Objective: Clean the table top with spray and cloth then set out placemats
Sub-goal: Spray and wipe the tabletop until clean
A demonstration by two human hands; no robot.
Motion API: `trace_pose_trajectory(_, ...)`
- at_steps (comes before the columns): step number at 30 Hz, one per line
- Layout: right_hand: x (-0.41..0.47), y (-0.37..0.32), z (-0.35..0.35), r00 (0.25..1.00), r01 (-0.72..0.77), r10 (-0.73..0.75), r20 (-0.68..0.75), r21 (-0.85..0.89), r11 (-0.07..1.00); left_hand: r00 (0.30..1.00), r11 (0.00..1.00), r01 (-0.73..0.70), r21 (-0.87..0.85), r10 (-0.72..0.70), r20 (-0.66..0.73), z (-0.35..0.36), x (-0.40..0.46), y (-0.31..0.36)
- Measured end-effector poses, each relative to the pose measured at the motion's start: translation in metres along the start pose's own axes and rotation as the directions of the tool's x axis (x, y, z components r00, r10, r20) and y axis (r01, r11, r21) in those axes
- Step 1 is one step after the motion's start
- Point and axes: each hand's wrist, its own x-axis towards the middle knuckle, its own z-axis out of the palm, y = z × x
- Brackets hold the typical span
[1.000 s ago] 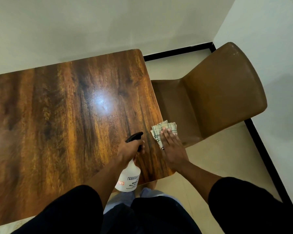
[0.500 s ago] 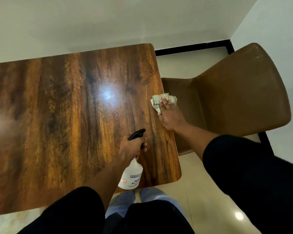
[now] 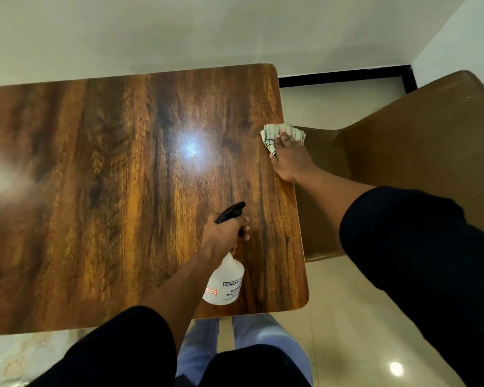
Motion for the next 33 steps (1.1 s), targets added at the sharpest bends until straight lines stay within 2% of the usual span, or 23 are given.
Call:
trace_pose_trajectory(10, -0.137, -0.041, 0.058, 0.991, -0.134, 0.136, -0.016, 0.089, 0.987, 0.998, 0.999, -0.04, -0.009, 0.041, 0.041, -0.015, -0.024, -0.023)
trace_pose_trajectory(14, -0.184, -0.045, 0.065, 0.989, -0.145, 0.144, 0.009, 0.091, 0.985, 0.999, 1.0, 0.0, -0.011, 0.0, 0.032, -0.025, -0.045, -0.033)
trace_pose_trajectory(17, -0.199, -0.045, 0.059, 0.975, -0.187, 0.197, -0.105, 0.098, 0.977, 1.0, 1.0, -0.01, -0.026, 0.01, -0.007, -0.031, -0.06, -0.033)
trace_pose_trajectory(19, -0.2, -0.047, 0.047, 0.95, -0.228, 0.258, -0.175, 0.171, 0.958, 0.999, 0.998, -0.033, -0.043, 0.033, -0.017, -0.037, -0.068, -0.032)
trace_pose_trajectory(21, -0.197, -0.052, 0.028, 0.934, -0.255, 0.311, -0.174, 0.285, 0.924, 0.996, 0.994, -0.089, -0.067, 0.088, -0.016, -0.045, -0.074, -0.032)
trace_pose_trajectory(24, -0.192, -0.068, -0.003, 0.927, -0.222, 0.337, -0.167, 0.481, 0.848, 0.987, 0.983, -0.162, -0.083, 0.161, -0.024, -0.06, -0.084, -0.03)
trace_pose_trajectory(26, -0.192, -0.087, -0.017, 0.931, -0.189, 0.339, -0.132, 0.622, 0.76, 0.978, 0.973, -0.207, -0.104, 0.204, -0.039, -0.072, -0.094, -0.028)
trace_pose_trajectory(30, -0.2, -0.135, -0.026, 0.96, -0.13, 0.279, -0.015, 0.859, 0.495, 0.958, 0.947, -0.281, -0.154, 0.269, -0.097, -0.107, -0.112, -0.032)
trace_pose_trajectory(33, -0.208, -0.178, -0.02, 0.979, -0.072, 0.204, 0.008, 0.948, 0.309, 0.93, 0.915, -0.356, -0.191, 0.326, -0.172, -0.142, -0.125, -0.046)
